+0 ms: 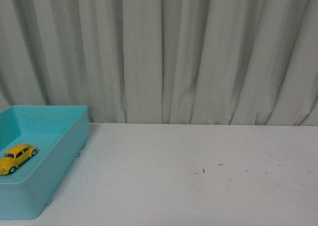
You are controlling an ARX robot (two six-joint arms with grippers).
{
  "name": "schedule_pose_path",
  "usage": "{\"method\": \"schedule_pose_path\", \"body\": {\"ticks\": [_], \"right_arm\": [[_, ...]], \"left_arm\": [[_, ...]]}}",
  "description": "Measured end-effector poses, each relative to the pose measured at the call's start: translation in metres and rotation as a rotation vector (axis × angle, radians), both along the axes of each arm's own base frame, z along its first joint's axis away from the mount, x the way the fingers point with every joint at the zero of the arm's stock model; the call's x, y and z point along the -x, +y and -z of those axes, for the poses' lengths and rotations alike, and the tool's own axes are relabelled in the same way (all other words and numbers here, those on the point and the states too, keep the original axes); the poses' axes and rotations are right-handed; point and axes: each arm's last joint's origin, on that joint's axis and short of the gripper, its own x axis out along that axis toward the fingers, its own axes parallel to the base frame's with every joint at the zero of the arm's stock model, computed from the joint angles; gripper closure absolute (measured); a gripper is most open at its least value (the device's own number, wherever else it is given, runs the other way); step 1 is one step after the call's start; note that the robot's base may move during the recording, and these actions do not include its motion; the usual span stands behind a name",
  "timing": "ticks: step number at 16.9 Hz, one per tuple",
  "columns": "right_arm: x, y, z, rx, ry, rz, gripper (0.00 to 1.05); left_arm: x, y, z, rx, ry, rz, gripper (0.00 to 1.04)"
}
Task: Wind up and store yellow beetle toy
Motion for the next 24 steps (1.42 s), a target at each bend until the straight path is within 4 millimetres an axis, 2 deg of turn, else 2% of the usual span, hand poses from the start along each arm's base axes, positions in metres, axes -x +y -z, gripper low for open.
{"method": "schedule_pose_path", "body": {"ticks": [24], "right_arm": [[0.0000,0.0000,-0.0001,0.000,-0.001,0.000,0.07]], "left_arm": [[0.0000,-0.0001,0.0000,0.000,0.000,0.002,0.07]]}}
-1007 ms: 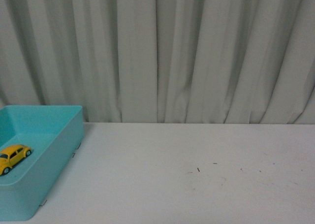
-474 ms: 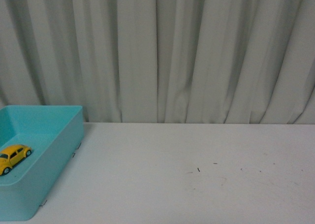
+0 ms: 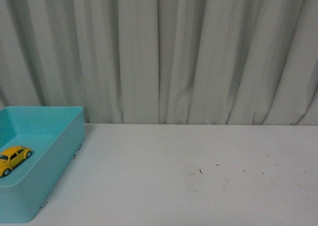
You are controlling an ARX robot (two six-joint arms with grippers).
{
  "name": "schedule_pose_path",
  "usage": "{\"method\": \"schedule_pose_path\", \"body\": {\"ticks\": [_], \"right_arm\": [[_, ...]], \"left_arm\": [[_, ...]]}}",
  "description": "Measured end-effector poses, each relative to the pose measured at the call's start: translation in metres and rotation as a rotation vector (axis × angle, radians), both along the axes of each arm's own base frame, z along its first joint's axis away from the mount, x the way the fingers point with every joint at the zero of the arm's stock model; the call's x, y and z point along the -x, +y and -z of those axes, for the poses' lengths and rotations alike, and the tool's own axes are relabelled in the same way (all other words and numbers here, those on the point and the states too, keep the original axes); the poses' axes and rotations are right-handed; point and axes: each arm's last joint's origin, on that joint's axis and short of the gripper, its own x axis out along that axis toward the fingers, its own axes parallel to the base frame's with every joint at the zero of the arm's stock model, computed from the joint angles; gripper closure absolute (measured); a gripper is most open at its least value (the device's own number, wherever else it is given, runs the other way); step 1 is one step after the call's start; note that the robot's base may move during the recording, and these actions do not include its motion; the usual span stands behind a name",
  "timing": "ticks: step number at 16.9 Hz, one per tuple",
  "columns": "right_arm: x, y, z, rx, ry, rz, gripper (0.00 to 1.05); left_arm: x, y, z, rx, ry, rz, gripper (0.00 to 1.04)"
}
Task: Wind up and store yellow beetle toy
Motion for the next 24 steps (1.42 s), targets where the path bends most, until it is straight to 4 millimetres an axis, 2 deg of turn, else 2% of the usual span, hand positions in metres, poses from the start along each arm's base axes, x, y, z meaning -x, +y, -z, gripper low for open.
{"method": "schedule_pose_path", "body": {"ticks": [24], "right_arm": [[0.0000,0.0000,-0.0001,0.000,-0.001,0.000,0.07]], "left_arm": [[0.0000,0.0000,0.0002,0.000,0.002,0.000,0.07]]}}
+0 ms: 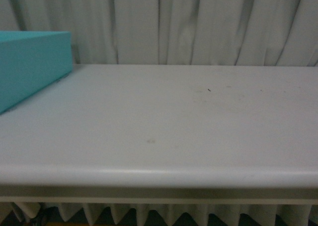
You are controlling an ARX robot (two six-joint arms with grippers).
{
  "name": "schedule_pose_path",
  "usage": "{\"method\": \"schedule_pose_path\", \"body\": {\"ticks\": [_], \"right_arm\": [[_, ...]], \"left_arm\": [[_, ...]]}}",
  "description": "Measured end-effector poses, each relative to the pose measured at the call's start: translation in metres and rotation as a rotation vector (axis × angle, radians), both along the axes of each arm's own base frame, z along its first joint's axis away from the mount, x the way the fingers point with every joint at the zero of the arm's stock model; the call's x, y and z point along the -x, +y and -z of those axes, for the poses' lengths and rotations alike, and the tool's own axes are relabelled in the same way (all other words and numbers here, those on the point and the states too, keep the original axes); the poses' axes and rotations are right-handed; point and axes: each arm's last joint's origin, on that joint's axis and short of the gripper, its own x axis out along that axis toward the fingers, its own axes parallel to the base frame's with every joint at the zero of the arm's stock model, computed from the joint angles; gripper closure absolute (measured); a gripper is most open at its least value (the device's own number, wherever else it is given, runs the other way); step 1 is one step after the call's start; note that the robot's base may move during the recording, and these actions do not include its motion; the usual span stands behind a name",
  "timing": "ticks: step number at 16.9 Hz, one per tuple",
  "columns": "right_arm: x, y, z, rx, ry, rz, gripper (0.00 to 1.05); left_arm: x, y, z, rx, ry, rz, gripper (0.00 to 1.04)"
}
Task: Wind up and store yellow beetle toy
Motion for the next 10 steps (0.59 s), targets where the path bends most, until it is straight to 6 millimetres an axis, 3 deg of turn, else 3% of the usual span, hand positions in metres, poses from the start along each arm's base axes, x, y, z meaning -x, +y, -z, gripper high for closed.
{"method": "schedule_pose_path", "body": {"ticks": [10], "right_arm": [[0.0000,0.0000,0.0001,0.000,0.001,0.000,0.07]], "left_arm": [[0.0000,0.0000,-0.0001,0.000,-0.002,0.001,0.07]]}}
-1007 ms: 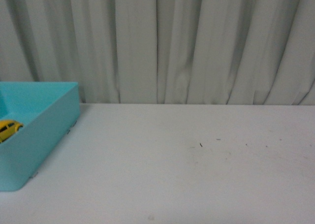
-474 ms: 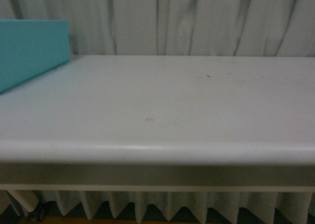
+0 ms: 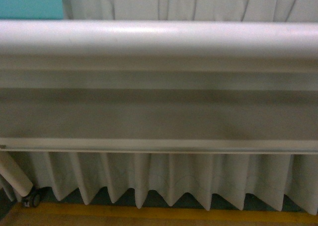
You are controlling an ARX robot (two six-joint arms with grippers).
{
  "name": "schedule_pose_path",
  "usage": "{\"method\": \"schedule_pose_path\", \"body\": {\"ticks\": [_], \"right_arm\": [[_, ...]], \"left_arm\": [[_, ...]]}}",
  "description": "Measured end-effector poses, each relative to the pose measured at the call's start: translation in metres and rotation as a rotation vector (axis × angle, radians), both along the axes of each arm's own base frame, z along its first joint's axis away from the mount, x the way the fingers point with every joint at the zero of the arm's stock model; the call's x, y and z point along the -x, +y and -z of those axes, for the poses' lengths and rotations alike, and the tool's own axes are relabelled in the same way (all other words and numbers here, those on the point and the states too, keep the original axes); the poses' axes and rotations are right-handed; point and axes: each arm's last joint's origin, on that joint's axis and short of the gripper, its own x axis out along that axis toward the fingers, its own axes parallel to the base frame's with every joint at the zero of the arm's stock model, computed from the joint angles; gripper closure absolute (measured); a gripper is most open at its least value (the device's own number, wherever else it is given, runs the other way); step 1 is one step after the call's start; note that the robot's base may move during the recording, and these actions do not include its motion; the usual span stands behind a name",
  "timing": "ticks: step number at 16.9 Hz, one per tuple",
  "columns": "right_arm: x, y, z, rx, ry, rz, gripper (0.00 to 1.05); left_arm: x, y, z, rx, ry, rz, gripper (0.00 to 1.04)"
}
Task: Wind up and store yellow beetle toy
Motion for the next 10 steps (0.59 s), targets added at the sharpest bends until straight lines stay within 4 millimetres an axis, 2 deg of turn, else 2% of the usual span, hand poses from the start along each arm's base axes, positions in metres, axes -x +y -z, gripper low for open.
{"method": "schedule_pose_path", "body": {"ticks": [10], "right_arm": [[0.0000,0.0000,0.0000,0.000,0.000,0.001,0.07]], "left_arm": [[0.0000,0.0000,0.0001,0.000,0.002,-0.001,0.07]]}}
